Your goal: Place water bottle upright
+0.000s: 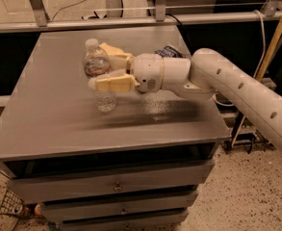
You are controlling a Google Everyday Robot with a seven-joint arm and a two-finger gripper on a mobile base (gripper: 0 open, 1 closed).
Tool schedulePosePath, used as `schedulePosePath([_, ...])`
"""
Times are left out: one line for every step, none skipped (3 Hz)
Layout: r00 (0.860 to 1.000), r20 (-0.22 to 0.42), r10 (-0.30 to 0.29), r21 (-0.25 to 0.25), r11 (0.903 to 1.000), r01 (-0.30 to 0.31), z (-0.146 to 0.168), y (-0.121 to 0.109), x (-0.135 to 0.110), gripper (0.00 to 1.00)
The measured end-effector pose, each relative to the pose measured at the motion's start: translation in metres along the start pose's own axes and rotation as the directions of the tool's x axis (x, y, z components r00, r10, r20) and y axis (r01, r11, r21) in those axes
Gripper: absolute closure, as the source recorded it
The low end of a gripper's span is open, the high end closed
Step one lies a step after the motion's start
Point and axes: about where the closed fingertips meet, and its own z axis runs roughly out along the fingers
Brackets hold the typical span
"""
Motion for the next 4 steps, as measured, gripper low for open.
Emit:
schedulePosePath([1.000, 0.000, -0.001, -0.004, 1.0000, 0.001, 0.002, 0.001, -0.001, 0.00])
schedulePosePath([1.000, 0.000, -0.001, -0.004, 1.0000, 0.001, 0.002, 0.001, -0.001, 0.00])
schedulePosePath([0.998, -0.061, 0.001, 0.028, 0.9996, 0.001, -0.023, -0.004, 0.001, 0.00])
schedulePosePath([0.984, -0.175, 0.025, 0.085, 0.9964, -0.010, -0.068, -0.010, 0.005, 0.00])
